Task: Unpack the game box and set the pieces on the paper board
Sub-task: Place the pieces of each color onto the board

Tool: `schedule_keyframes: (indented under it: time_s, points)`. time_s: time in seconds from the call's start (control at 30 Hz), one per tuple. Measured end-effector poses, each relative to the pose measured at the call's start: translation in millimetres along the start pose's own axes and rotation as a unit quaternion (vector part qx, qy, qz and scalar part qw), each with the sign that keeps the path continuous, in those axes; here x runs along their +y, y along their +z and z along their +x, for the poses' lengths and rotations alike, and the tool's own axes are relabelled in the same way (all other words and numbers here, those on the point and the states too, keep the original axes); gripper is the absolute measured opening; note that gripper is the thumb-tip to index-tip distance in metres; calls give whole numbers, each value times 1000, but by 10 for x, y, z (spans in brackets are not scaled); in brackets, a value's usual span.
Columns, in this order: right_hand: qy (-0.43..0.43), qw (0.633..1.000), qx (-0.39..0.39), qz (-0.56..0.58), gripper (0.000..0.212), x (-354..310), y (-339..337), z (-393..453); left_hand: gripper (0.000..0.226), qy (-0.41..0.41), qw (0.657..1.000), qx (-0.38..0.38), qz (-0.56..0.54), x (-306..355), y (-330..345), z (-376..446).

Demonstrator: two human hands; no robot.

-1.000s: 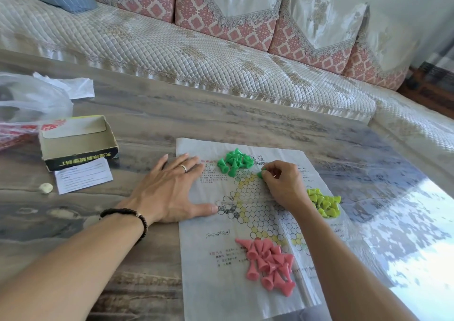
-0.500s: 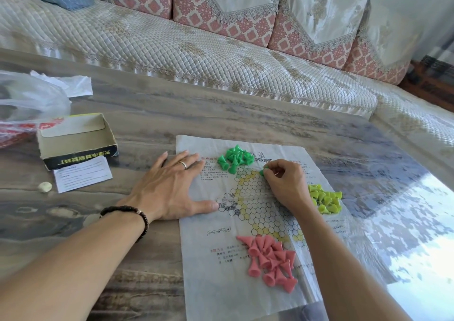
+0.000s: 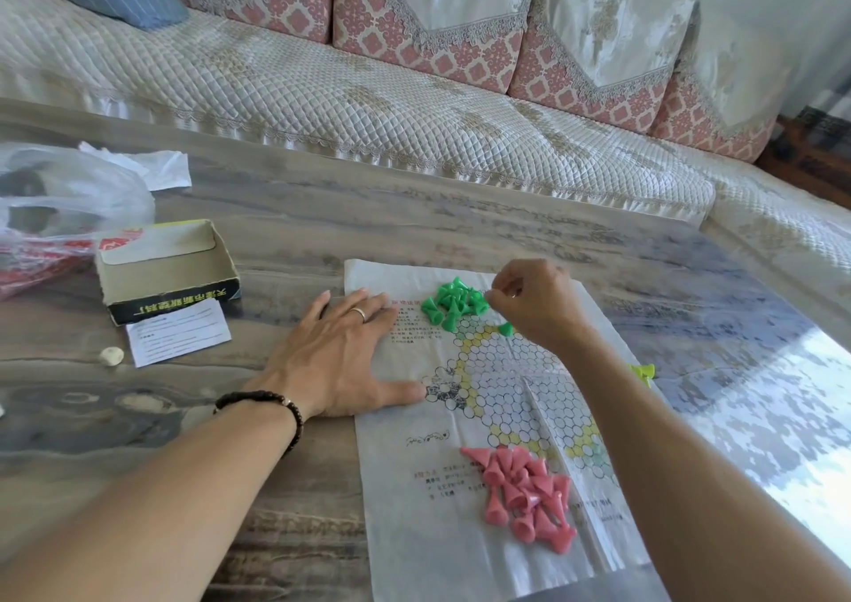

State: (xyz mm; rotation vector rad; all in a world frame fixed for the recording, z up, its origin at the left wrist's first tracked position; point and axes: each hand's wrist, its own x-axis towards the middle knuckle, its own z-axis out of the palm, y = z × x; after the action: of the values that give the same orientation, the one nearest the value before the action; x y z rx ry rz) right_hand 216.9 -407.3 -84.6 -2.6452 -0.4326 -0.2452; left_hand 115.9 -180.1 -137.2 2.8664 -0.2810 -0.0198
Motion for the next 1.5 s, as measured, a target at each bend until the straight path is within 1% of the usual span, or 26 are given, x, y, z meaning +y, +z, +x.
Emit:
schedule_keyframes:
  time_s: [0.07, 0.1, 0.3, 0.4, 0.5, 0.6, 0.7, 0.83, 1.0, 1.1, 1.2, 1.3, 1.5]
  points:
    - [-14, 996, -69, -61, 11, -41, 59, 59, 116, -1, 1000, 0, 0, 5, -2, -5]
    - [-16, 993, -85, -80, 13, -53, 92, 75, 115, -1, 1000, 2, -2, 9, -3, -7]
    - [-1, 990, -104, -98, 16, -132, 170, 117, 112, -3, 1000, -2, -9, 8, -11, -5]
    - [11, 994, -90, -54, 18, -192, 96, 108, 111, -3, 1000, -6, -8, 4, -16, -11]
    - [4, 997, -81, -17, 16, -204, -12, 96, 110, -3, 1000, -5, -4, 5, -18, -17]
    - [-3, 997, -83, -6, 14, -179, -112, 54, 109, -2, 1000, -4, -3, 3, -14, -24]
    - [-15, 998, -65, 10, 10, -134, -208, 3, 110, 0, 1000, -5, -4, 2, -18, -23]
    - [3, 998, -53, 44, 12, -95, -316, -40, 111, 2, 1000, -7, -3, 3, -21, -16]
    - [1, 997, -52, 56, 6, -37, -354, -76, 112, 2, 1000, -1, -1, -2, -4, -6]
    - [-13, 999, -32, 24, 5, -28, -357, -78, 112, 2, 1000, -1, -3, -7, -3, -11]
    - [-31, 996, -69, -35, 8, -29, -349, -83, 111, 3, 1000, 2, -2, -10, -8, -7]
    - [-72, 985, -108, -113, 16, -61, -326, -120, 111, 3, 1000, 2, -1, -7, -12, 1]
    - [-135, 961, -124, -206, 15, -87, -244, -187, 110, 2, 1000, 5, -4, -2, -12, -8]
